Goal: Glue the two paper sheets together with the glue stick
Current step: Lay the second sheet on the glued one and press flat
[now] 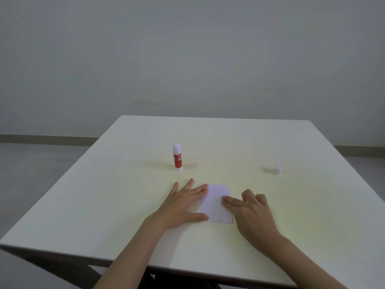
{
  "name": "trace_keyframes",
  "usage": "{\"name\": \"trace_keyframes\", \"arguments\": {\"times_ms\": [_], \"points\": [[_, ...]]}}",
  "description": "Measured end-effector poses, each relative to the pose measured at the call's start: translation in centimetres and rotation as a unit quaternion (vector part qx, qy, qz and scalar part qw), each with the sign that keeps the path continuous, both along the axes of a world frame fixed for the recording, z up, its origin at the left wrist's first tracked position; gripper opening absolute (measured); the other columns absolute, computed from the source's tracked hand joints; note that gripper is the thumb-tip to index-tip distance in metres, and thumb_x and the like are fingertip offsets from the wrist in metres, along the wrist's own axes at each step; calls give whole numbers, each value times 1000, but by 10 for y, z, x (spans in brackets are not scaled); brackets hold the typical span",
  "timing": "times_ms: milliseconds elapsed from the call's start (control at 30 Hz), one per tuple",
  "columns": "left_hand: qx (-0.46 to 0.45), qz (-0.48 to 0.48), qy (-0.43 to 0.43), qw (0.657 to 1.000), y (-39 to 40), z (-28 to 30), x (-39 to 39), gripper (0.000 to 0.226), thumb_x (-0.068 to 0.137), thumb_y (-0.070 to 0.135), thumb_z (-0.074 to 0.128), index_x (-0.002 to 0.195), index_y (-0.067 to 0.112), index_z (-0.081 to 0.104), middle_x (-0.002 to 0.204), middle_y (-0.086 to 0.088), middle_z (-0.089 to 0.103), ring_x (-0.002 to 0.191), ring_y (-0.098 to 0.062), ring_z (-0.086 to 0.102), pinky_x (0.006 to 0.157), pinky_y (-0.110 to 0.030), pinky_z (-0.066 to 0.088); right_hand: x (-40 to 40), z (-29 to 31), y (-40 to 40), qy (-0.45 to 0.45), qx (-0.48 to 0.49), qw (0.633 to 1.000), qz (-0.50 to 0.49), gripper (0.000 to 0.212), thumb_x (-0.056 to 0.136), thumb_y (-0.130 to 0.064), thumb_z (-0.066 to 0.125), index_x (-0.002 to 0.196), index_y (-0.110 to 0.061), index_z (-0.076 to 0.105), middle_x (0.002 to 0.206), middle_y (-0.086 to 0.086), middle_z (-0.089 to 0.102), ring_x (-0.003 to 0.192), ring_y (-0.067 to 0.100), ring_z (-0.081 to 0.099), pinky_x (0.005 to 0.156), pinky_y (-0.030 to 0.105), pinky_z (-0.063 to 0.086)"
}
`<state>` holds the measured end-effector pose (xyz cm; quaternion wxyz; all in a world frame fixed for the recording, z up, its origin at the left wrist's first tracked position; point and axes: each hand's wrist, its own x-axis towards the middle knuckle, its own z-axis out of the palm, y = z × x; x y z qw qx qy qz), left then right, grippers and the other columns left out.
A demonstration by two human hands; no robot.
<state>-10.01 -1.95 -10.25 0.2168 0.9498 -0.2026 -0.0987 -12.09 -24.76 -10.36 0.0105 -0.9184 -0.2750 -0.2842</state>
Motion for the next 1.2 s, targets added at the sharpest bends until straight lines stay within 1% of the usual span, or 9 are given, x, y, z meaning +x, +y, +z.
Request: {"name": "trace_keyframes", "arguments": {"times_ms": [100, 300, 367, 433, 567, 633, 733, 967, 1200], "points": [[-4, 0, 5, 1000, 0, 0, 0, 76, 84, 55, 54, 148, 36, 17, 147, 35, 2, 146, -5, -10, 117, -41, -13, 22, 3, 3, 11, 19, 1000, -17, 47, 55, 1, 56, 87, -25, 78, 93, -18, 75, 57, 21, 55, 52, 27, 41], [-4, 0, 4, 1000, -1, 2, -1, 75, 84, 54, 54, 147, 36, 18, 146, 36, 2, 146, -6, -10, 117, -42, -13, 29, 8, 6, 30, 13, 999, -21, 45, 55, 3, 63, 88, -23, 78, 91, -17, 76, 58, 21, 56, 52, 26, 41], [-7, 1, 6, 1000, -1, 2, -1, 74, 84, 53, 55, 147, 35, 20, 146, 36, 4, 146, -7, -9, 118, -44, -12, 20, 6, 4, 32, 4, 999, -15, 39, 55, 1, 66, 85, -22, 76, 84, -16, 75, 59, 22, 55, 53, 25, 39], [-11, 1, 8, 1000, -1, 3, -2, 74, 83, 52, 56, 147, 35, 22, 146, 36, 4, 147, -8, -8, 118, -46, -12, 8, 2, 0, 30, -4, 1000, -5, 36, 57, 0, 58, 81, -22, 74, 79, -17, 73, 61, 22, 55, 53, 26, 38], [-4, 2, 11, 1000, -2, 4, -2, 76, 83, 52, 56, 148, 34, 20, 148, 35, 4, 147, -8, -9, 118, -46, -11, -15, -1, -11, 10, 5, 1000, 10, 48, 63, 2, 41, 85, -23, 76, 92, -22, 73, 63, 20, 58, 59, 29, 33], [0, 2, 13, 1000, -2, 5, -1, 76, 84, 52, 55, 148, 34, 19, 152, 32, 6, 147, -8, -9, 118, -46, -11, -22, 0, -13, 3, 7, 1000, 10, 49, 61, 5, 44, 86, -23, 77, 94, -21, 74, 64, 20, 59, 61, 31, 24], [9, 3, 13, 1000, -3, 5, -1, 78, 84, 53, 55, 148, 34, 17, 154, 30, 6, 147, -8, -9, 118, -46, -11, -27, 6, -6, 0, 11, 1000, 21, 49, 53, 6, 55, 86, -24, 76, 95, -21, 74, 64, 20, 59, 60, 32, 21], [25, 3, 10, 1000, -4, 6, -1, 80, 84, 54, 54, 149, 32, 14, 156, 27, 5, 147, -10, -9, 118, -48, -9, -20, -6, 9, -11, 3, 999, 46, 54, 63, 1, 35, 86, -25, 76, 95, -21, 73, 62, 19, 56, 59, 30, 21], [25, 13, 9, 1000, -5, 7, -3, 78, 85, 54, 54, 149, 32, 15, 157, 25, 5, 147, -9, -9, 118, -48, -10, 16, 3, 18, 6, 6, 1000, 12, 41, 58, -2, 60, 88, -23, 77, 86, -18, 75, 56, 21, 54, 57, 32, 19]]}}
